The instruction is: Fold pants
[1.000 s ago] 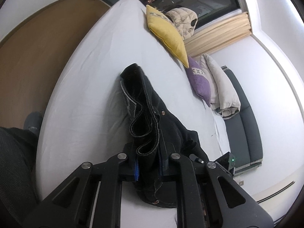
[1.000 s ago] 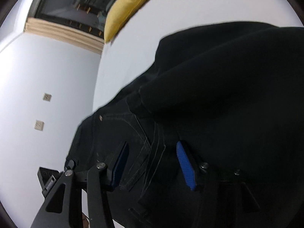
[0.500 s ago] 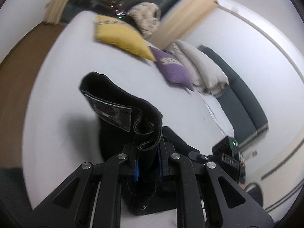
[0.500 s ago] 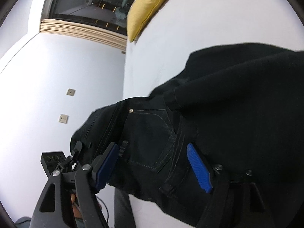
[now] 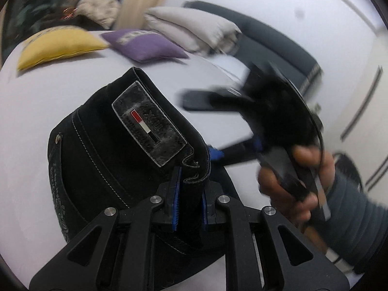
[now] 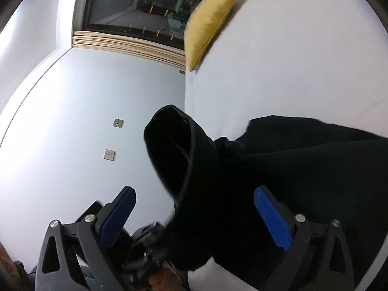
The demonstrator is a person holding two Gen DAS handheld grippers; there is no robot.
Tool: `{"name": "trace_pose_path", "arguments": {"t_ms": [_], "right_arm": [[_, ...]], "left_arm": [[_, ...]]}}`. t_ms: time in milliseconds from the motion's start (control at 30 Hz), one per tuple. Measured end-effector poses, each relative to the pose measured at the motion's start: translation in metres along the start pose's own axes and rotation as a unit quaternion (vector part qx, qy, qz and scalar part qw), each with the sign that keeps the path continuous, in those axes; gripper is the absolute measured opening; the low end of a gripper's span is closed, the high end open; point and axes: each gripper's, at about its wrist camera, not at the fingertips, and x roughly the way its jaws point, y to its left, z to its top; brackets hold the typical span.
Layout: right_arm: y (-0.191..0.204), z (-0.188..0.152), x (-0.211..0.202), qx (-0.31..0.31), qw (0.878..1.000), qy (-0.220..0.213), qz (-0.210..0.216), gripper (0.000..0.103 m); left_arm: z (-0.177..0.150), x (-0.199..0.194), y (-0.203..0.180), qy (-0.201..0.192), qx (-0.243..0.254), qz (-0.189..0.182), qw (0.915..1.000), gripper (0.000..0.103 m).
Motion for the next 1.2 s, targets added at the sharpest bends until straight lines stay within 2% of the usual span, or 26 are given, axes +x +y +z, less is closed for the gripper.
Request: {"name": "trace_pose_path", "arguments": {"t_ms": [67,100,133,167,200,233,333,500,600,700,833,1000,1133,1200], "right_arm": [[-0.002,-0.001,-0.002,-0.002,1.0,0.002,-0.002,0.099],[-0.003,-0.001,-0.002,-0.007,1.0,0.005,-0.011,0.088],[-0.003,-0.002,-0.004,-0.014,1.0,0.008,-0.021,0.07],[-0.003,-0.002,-0.004,-0.021,0.999,0.013,-0.035,0.062],[-0.003,-0.005,-0.004,-0.032,0.998,0.019,-0.059,0.05],[-0.002,-0.005,-0.006,-0.039,0.997,0.02,-0.071,0.032],[-0.005,-0.01,-0.019,-0.047,0.995,0.005,-0.092,0.019],[-0.009,-0.012,-0.047,-0.05,0.994,-0.032,-0.092,0.017],[-0.026,-0.015,-0.052,-0.036,0.994,-0.044,-0.095,0.017],[-0.059,-0.021,-0.04,-0.002,0.992,-0.054,-0.116,0.017],[-0.092,-0.033,-0.044,0.036,0.991,-0.083,-0.1,0.017],[-0.094,-0.041,-0.04,0.04,0.99,-0.098,-0.088,0.017],[-0.098,-0.047,-0.055,0.041,0.989,-0.108,-0.093,0.017],[-0.098,-0.048,-0.062,0.046,0.988,-0.115,-0.097,0.017]], "left_arm": [[-0.005,0.011,-0.017,0.016,0.026,-0.002,0.9995,0.012],[-0.008,0.016,-0.024,0.022,0.034,-0.003,0.9992,0.012],[-0.017,0.02,-0.036,0.029,0.044,-0.007,0.9986,0.012],[-0.024,0.024,-0.047,0.035,0.055,-0.008,0.9978,0.012],[-0.028,0.027,-0.054,0.037,0.063,-0.006,0.9973,0.012],[-0.031,0.031,-0.062,0.041,0.072,-0.005,0.9966,0.012],[-0.036,0.038,-0.08,0.044,0.087,-0.012,0.9952,0.012],[-0.041,0.05,-0.123,0.042,0.126,-0.02,0.9909,0.012],[-0.04,0.073,-0.132,0.064,0.132,-0.014,0.989,0.012],[-0.064,0.114,-0.137,0.107,0.134,-0.006,0.9852,0.012],[-0.094,0.141,-0.138,0.128,0.142,-0.001,0.9816,0.012],[-0.107,0.142,-0.14,0.119,0.149,-0.008,0.9816,0.013],[-0.113,0.132,-0.132,0.128,0.126,-0.023,0.9834,0.017],[-0.107,0.123,-0.122,0.134,0.11,-0.043,0.984,0.023]]}}
